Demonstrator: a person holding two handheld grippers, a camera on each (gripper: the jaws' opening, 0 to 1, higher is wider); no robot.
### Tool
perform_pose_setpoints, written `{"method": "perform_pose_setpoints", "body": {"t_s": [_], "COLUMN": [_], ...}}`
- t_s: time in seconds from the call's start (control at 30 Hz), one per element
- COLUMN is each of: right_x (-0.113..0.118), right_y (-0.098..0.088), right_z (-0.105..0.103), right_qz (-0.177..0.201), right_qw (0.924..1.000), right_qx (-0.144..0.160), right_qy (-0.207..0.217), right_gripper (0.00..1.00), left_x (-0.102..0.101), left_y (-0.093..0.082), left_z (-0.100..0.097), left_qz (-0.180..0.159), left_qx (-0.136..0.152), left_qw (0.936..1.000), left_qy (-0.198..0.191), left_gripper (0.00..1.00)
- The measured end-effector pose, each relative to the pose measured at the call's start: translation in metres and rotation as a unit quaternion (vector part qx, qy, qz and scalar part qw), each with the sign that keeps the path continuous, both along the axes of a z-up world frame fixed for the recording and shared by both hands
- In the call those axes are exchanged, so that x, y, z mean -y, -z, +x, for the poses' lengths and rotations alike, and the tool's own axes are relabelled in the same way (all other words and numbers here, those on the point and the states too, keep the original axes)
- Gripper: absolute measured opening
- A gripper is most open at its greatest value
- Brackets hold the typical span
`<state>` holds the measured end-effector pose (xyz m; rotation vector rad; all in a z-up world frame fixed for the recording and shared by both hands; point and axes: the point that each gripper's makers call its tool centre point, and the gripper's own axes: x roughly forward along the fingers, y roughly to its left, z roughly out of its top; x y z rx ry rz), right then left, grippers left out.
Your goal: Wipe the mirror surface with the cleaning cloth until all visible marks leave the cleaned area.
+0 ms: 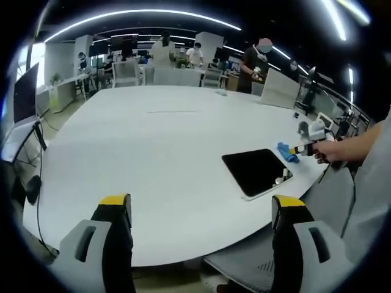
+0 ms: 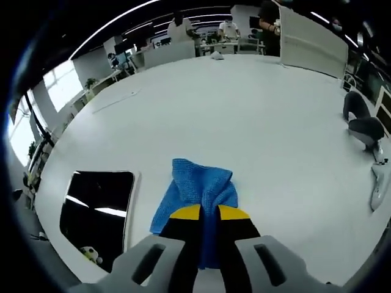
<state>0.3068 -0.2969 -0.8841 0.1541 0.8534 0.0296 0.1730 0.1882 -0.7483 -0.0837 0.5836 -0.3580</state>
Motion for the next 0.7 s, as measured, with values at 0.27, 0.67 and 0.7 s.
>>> {"method": "perform_pose_setpoints", "body": {"t_s": [0.27, 0.67, 0.7], "right_x": [-0.009, -0.014, -0.014], "right_y": [-0.018, -0.051, -0.052], "right_z": [0.005, 0.015, 0.015], "right_qz": [0.040, 0.067, 0.066], "right_qw": [0.9989, 0.9970, 0.9971], "right_qx": [0.018, 0.038, 0.038], "right_qy": [-0.017, -0.006, -0.006], "right_gripper": [0.04, 0.03, 0.03], "left_x": [0.002, 0.006, 0.006], "left_y": [-0.004, -0.003, -0.003], "left_z": [0.005, 0.003, 0.003], "left_qz": [-0.002, -0.004, -0.004], "left_qx": [0.007, 0.012, 0.013], "left_qw": [1.0000, 0.9999, 0.9999], "left_qy": [0.000, 0.003, 0.003], "left_gripper": [0.95, 0.95, 0.95]}}
